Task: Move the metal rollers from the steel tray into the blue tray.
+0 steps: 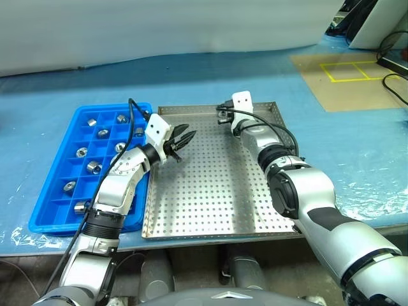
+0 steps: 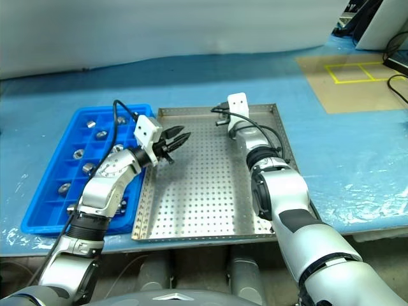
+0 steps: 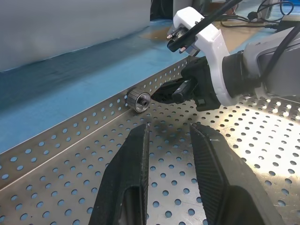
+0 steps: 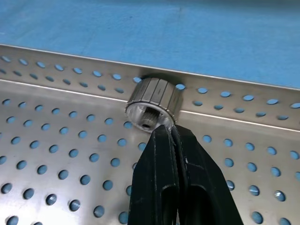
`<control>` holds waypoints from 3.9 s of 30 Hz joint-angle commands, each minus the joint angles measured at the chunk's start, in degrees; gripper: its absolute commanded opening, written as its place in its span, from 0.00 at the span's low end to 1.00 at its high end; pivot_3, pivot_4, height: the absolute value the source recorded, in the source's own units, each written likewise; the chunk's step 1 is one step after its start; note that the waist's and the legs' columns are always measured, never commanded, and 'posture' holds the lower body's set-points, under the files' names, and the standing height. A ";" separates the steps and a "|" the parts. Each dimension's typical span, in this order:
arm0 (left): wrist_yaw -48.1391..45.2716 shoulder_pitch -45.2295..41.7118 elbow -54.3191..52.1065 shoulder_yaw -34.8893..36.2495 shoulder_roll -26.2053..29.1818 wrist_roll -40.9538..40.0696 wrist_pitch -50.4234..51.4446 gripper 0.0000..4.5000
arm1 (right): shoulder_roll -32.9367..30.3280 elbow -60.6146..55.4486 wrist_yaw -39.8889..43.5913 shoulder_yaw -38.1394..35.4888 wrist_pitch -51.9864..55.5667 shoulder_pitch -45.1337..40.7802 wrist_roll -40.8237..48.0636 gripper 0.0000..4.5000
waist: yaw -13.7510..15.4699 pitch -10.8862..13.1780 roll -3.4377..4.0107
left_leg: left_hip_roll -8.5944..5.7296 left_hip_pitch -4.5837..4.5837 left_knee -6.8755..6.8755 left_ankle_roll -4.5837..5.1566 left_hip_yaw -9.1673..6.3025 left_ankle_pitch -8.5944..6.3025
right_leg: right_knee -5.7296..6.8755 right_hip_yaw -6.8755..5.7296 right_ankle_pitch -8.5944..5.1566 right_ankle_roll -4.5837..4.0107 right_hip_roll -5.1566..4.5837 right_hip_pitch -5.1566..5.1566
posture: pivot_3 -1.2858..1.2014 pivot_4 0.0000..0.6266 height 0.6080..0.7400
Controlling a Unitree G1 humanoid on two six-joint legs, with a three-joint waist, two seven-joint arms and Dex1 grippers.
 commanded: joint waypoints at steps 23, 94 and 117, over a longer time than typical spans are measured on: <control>-6.69 2.54 -11.51 1.20 4.07 -8.32 4.51 0.32 | -53.50 -91.32 78.72 32.29 16.52 33.91 21.74 0.00 | 0.14 0.24 -0.05 | -0.03 0.88 -0.19 0.39 0.06 -0.27 | -0.86 0.09 -0.17 0.78 0.03 1.15 | 0.50 0.24 1.00; 0.21 20.71 -42.85 7.11 20.20 -31.53 24.27 0.32 | -36.84 -102.69 58.82 45.41 27.99 43.31 13.10 0.00 | 0.16 0.15 -0.09 | -0.07 1.53 -0.29 0.36 -0.06 -0.18 | -0.84 0.10 -0.15 0.80 0.05 1.79 | 0.51 0.24 1.00; -0.73 15.38 -35.21 2.79 14.67 -24.30 19.83 0.32 | -37.64 -102.10 60.68 44.33 23.30 48.50 6.40 0.00 | -0.19 0.10 -0.09 | -0.07 1.41 -0.25 0.38 -0.06 -0.36 | -0.83 0.12 -0.32 0.86 0.04 1.83 | 0.50 0.24 1.00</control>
